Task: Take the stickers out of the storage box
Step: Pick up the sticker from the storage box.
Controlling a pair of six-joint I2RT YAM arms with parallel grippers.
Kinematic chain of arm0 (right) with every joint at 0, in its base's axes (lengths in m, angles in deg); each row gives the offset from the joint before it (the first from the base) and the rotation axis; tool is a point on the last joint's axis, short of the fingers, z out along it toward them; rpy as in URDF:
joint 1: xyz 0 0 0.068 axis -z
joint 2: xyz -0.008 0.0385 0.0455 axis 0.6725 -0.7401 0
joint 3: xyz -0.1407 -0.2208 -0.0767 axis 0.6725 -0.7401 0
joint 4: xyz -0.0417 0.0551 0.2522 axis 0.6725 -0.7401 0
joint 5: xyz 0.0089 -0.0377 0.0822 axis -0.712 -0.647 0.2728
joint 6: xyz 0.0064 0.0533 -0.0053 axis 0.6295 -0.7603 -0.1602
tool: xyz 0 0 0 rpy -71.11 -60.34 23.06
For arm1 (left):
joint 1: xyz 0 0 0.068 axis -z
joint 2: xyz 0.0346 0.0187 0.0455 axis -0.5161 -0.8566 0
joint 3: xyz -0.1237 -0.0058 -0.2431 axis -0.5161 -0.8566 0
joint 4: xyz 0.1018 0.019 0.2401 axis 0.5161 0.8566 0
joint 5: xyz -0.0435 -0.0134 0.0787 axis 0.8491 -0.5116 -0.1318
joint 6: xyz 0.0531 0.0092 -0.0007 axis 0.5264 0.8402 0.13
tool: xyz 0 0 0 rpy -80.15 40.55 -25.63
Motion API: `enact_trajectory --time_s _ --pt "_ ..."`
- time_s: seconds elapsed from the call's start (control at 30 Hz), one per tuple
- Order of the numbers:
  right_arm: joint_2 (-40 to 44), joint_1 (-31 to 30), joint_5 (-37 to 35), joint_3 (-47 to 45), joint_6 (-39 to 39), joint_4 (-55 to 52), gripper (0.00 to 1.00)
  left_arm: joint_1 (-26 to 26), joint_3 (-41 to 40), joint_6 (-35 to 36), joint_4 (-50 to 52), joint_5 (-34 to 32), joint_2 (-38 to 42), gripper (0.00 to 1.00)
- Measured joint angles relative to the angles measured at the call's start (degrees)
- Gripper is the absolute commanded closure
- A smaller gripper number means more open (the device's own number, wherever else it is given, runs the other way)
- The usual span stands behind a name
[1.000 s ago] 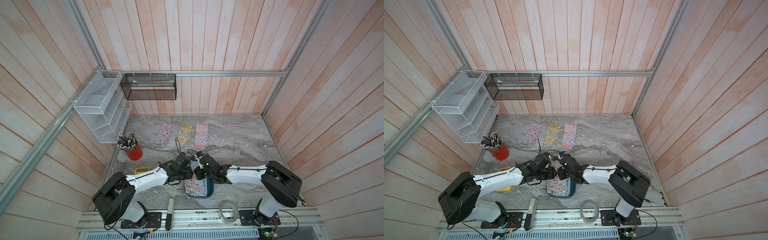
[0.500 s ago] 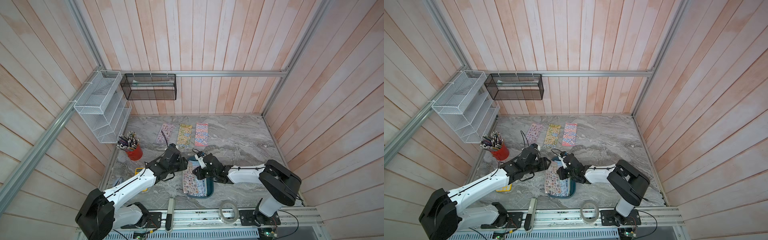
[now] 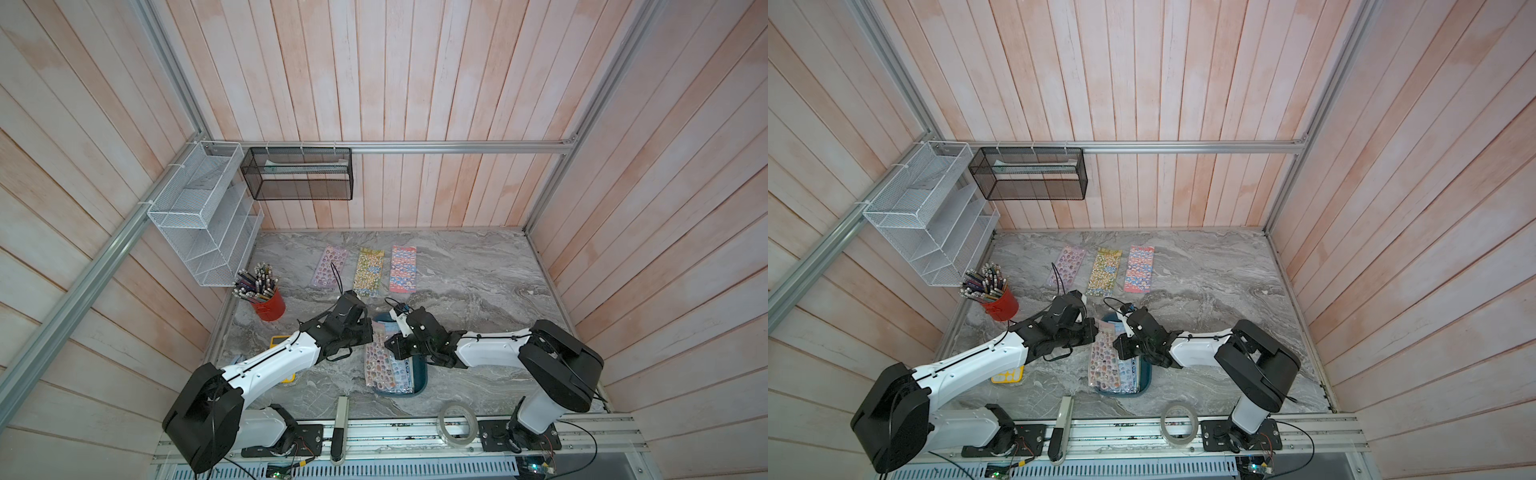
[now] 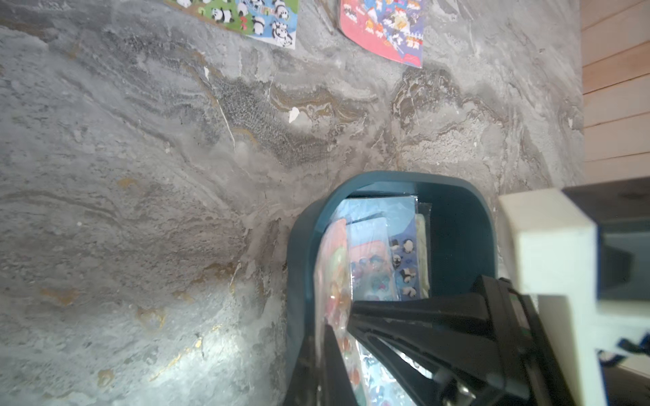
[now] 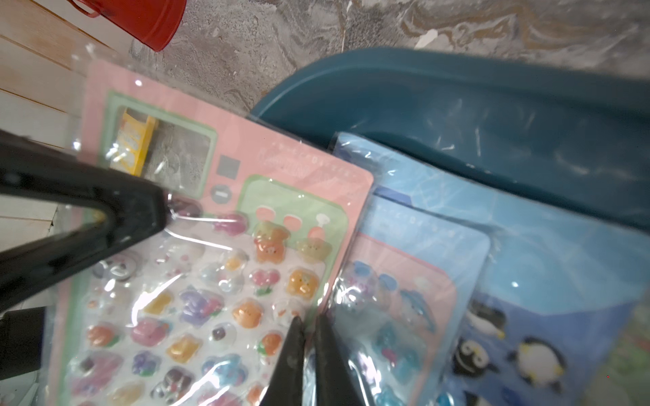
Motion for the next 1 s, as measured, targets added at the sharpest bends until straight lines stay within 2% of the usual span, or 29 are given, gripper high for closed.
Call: enact_trajectory --time_s 0.3,0.43,0.6,0.7,0.77,0.8,1.0 --pt "6.1 0.0 -2.9 -2.5 -0.4 -3.4 0.89 -2.2 2.8 0.9 -0.9 1.7 5.1 1.0" --pt "14.8 0.0 -6.1 -1.9 0.5 -7.4 0.88 -6.2 5.0 1.7 -1.9 4.6 8.4 1.0" --pt "24.1 0.3 -10.4 2.9 3.7 -13.8 0.81 -7.5 10.2 4.3 -4.9 6.3 9.6 1.0" --pt "27.4 2.2 -10.9 6.8 6.2 -17.3 0.74 -7.5 12.3 5.7 -8.6 7.6 9.7 1.0" --pt "28.9 4.9 -9.8 8.9 7.9 -19.0 0.65 -7.5 12.8 6.1 -11.5 8.8 9.6 1.0" --pt "29.5 6.3 -8.8 9.6 8.5 -19.4 0.57 -7.5 12.9 6.1 -12.7 9.5 9.4 1.0" --pt "32.2 15.7 3.1 12.1 11.3 -20.8 0.39 -7.6 14.1 5.8 -20.0 15.3 4.6 1.0"
